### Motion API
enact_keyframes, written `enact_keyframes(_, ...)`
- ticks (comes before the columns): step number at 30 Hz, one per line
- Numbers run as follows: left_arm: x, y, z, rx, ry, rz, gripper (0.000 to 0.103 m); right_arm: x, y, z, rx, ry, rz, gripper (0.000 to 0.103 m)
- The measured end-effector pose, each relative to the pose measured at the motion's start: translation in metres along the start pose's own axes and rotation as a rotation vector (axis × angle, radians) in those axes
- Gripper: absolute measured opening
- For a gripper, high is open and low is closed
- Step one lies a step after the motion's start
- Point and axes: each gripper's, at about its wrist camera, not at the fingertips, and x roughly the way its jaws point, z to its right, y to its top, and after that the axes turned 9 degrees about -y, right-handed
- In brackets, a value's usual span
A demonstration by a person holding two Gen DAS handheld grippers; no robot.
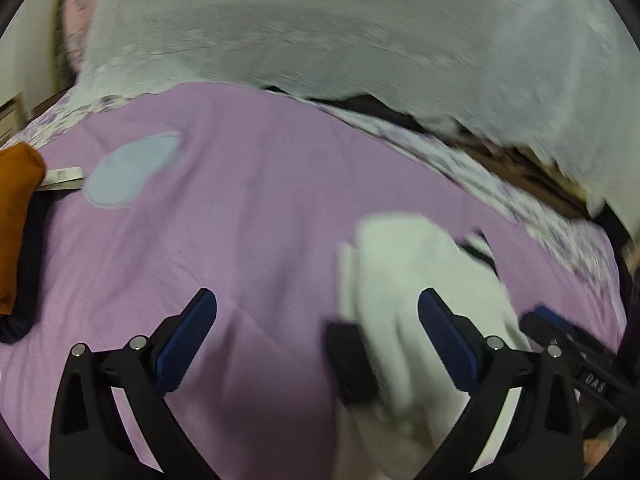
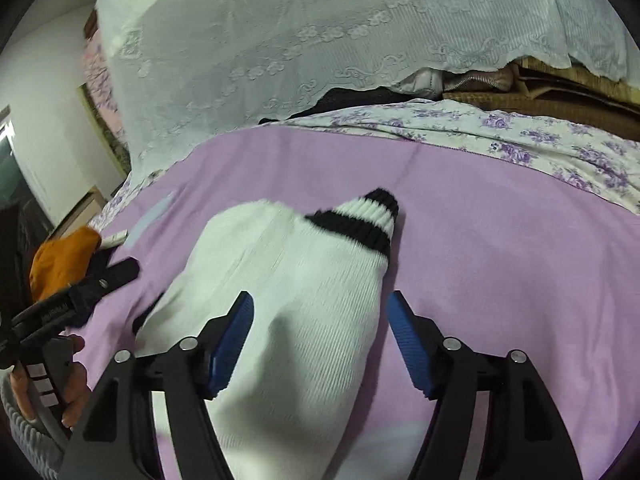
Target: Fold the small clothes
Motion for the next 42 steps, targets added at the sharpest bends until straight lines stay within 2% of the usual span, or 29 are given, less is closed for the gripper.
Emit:
enact_keyframes(2, 0.009, -0.014, 0.012, 0.041, 0.012, -0.042, 0.098, -0.003, -0.012, -0.002, -0.019, -0.015, -0.016, 0.074)
enact_keyframes(4, 0.028, -0.029, 0.019, 0.075, 0.050, -0.096, 0.099, 0.004, -0.024, -0.003, -0.035, -0.034, -0.053, 0.080)
enact_keyframes(7, 0.033, -0.033, 0.023, 0.091, 0.071, -0.070, 0.099, 0.011, -0.034, 0.008, 0.014, -0.018, -0.076, 0.087)
enact_keyframes(11, 0.026, -0.036, 0.026, 0.104, 0.076, -0.045, 0.098, 0.008, -0.037, 0.015, 0.057, 0.015, -0.069, 0.088)
enact_keyframes(16, 0.015, -0.034, 0.031, 0.108, -0.006, -0.019, 0.098, -0.003, -0.039, 0.025, 0.100, 0.033, -0.026, 0.092)
enact_keyframes(21, 0.008, -0.034, 0.041, 0.141, -0.044, 0.011, 0.098, 0.004, -0.039, 0.040, 0.176, 0.073, -0.056, 0.093)
enact_keyframes(36, 0.020, -0.038, 0.047, 0.155, -0.067, -0.033, 0.098, 0.008, -0.039, 0.041, 0.194, 0.093, -0.066, 0.096)
enact_keyframes(42, 0.032, -0.037, 0.036, 0.083, -0.147, -0.089, 0.098, 0.010, -0.038, 0.042, 0.203, 0.101, -0.073, 0.096)
